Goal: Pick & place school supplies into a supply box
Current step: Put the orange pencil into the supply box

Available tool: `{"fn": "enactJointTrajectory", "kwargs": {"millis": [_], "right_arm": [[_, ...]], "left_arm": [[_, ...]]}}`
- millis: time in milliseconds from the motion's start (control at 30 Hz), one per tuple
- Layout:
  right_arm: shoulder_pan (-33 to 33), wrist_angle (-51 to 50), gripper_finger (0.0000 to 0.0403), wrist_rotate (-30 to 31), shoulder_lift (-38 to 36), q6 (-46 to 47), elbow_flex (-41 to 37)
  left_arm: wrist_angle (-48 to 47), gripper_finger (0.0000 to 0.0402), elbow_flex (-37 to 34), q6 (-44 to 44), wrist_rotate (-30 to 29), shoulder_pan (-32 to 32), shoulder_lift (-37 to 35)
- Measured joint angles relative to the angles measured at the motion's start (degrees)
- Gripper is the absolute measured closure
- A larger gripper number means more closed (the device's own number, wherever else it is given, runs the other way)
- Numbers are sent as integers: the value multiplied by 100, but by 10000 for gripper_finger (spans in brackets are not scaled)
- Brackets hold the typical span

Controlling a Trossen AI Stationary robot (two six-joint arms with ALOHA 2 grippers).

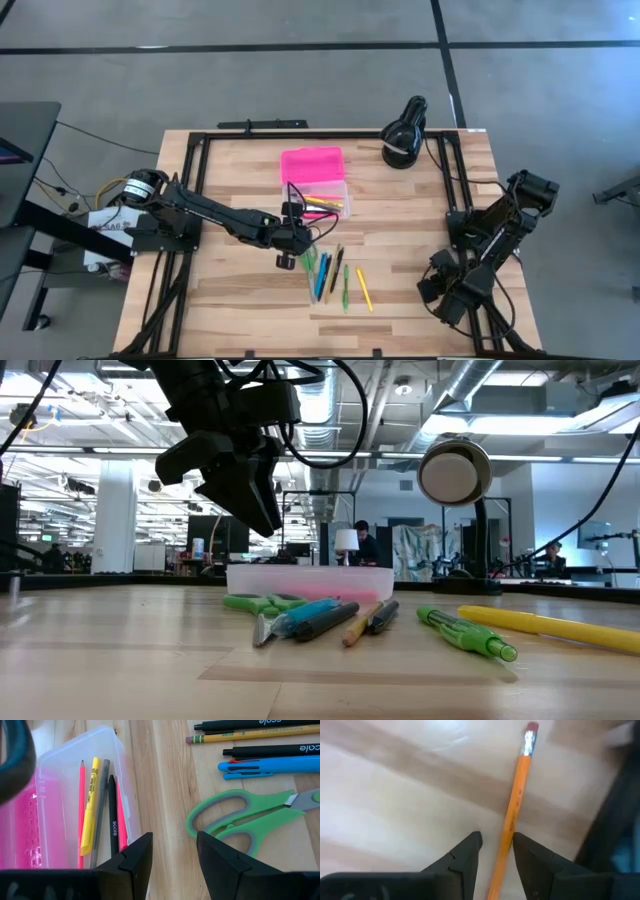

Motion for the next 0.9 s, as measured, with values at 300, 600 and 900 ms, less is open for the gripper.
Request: {"fn": "enactJointTrajectory", "kwargs": {"millis": [300, 600, 900], "right_arm": [[-113, 365, 282, -14, -14, -92, 15], [-310, 542, 282, -79, -17, -515, 16], [-650, 737, 311, -125, -15, -1334, 24]], "left_arm": [[-8, 253, 0, 2, 22, -7, 0], [-41, 253, 0, 2, 26, -49, 0], [-45, 253, 0, -4, 27, -48, 0]]}}
